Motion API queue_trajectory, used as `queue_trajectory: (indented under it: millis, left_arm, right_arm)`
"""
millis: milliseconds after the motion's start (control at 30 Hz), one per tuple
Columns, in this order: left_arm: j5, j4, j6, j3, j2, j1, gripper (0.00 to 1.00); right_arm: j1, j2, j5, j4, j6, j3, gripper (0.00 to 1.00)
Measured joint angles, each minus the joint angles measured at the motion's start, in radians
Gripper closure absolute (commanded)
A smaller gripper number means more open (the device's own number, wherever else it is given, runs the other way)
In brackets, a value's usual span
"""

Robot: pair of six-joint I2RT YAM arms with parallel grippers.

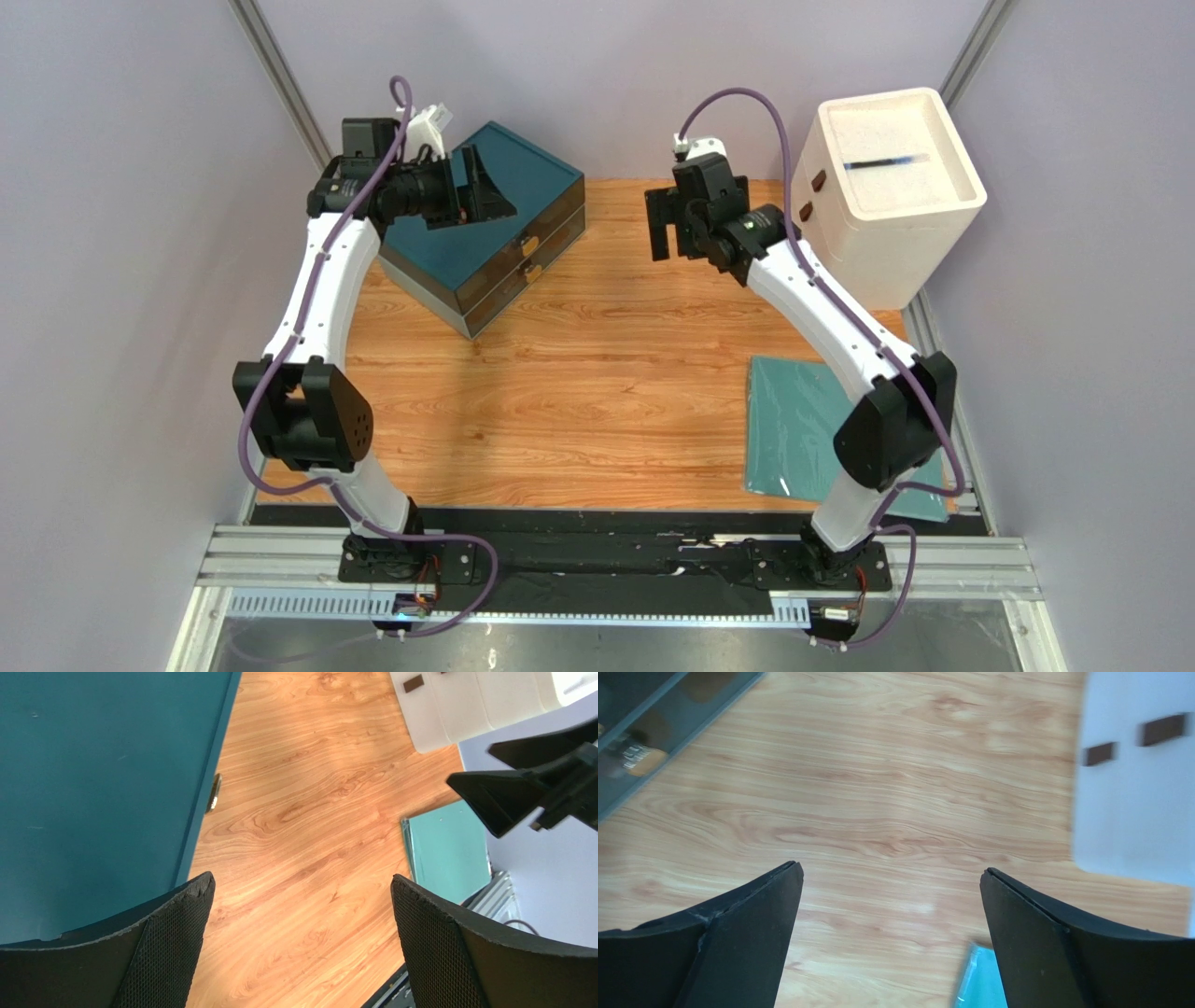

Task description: Organize the makeup

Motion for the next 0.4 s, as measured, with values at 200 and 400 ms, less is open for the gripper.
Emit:
queue_trajectory:
  millis: [200,400]
  left_arm:
    - [-0.051,-0.016,0.022,0.000,-0.022,-0.053,0.01]
    - [-0.105,-0.024,0.046,0.000,-0.038,-0.059,0.01]
  right_arm:
    - [0.036,-0.175,0.184,0.022,-0.084,-0.152,0.00]
    - [0.031,-0.273,0.266,0.061,-0.097,-0.259,0.00]
